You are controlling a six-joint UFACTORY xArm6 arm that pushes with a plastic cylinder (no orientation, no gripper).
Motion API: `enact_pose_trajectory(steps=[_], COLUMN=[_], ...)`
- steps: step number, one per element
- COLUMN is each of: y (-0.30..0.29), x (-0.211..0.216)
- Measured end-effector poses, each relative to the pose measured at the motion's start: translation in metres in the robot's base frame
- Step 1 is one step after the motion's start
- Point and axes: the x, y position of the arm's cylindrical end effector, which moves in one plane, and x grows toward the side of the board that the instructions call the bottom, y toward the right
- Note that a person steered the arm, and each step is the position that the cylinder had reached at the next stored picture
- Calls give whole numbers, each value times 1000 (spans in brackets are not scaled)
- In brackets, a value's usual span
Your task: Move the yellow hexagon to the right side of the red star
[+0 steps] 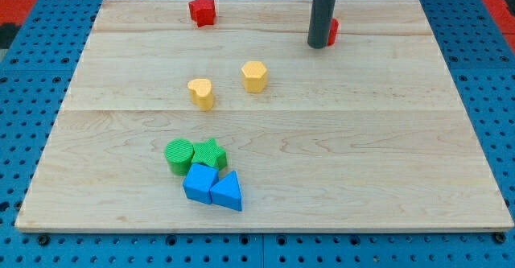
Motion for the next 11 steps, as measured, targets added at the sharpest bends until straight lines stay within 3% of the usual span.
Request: enact_pose_trajectory(steps=[2,3,4,5,7,8,9,10,11], y=[1,2,23,-35,-132,-138,-110,-118,-137], x=[-52,-16,85,132,85,55,71,33,21])
